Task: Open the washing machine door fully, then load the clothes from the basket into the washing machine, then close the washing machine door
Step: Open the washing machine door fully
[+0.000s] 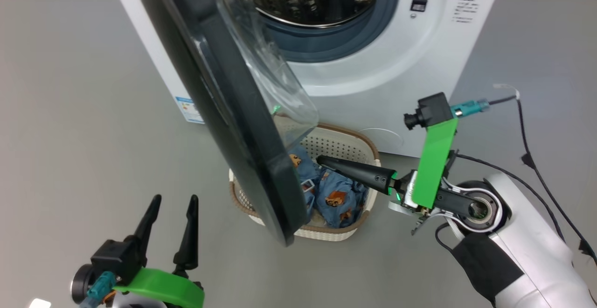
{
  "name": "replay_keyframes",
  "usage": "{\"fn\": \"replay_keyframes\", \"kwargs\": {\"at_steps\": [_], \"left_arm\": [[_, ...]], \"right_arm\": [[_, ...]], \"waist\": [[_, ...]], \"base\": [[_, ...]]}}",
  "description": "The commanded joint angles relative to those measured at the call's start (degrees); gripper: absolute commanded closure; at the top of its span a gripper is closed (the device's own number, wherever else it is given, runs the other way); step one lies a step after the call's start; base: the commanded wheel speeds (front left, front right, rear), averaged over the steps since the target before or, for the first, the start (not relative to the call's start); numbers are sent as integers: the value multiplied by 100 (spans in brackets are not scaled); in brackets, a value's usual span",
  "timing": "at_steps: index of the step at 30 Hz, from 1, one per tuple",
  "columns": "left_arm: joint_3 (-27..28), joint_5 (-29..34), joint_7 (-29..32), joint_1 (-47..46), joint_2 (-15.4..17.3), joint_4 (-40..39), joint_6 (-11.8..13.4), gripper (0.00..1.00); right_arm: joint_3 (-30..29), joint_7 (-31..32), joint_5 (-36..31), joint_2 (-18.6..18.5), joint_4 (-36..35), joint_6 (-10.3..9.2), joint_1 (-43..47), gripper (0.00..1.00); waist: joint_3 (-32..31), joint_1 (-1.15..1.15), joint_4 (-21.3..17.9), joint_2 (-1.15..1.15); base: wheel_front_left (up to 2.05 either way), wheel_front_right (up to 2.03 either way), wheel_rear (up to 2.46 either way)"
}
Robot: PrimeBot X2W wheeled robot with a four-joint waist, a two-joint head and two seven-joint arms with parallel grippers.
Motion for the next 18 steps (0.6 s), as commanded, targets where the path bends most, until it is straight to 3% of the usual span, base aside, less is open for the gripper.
{"fn": "replay_keyframes", "kwargs": {"at_steps": [1,3,4,5,7,18], "left_arm": [[262,101,-37,-55,106,-101,-12,0],[326,150,-37,-43,106,-92,-26,0],[358,172,-37,-36,106,-90,-32,0],[358,172,-37,-36,106,-90,-32,0],[421,210,-37,-17,106,-92,-42,0],[587,171,-37,137,172,-162,-63,0]], "right_arm": [[-22,-105,-26,2,-213,9,147,62],[-53,-217,-77,-67,-266,9,240,49],[-62,-268,-101,-103,-295,9,285,35],[-62,-268,-101,-103,-295,9,285,35],[-78,-397,-165,-180,-346,9,372,0],[-40,-1293,-401,-711,-485,9,897,0]], "waist": [[-65,0,-149,0],[-88,0,-240,0],[-100,0,-288,0],[-100,0,-288,0],[-123,0,-383,0],[-287,0,-893,0]], "base": [[0,0,0],[0,0,0],[0,0,0],[0,0,0],[0,0,0],[0,0,0]]}}
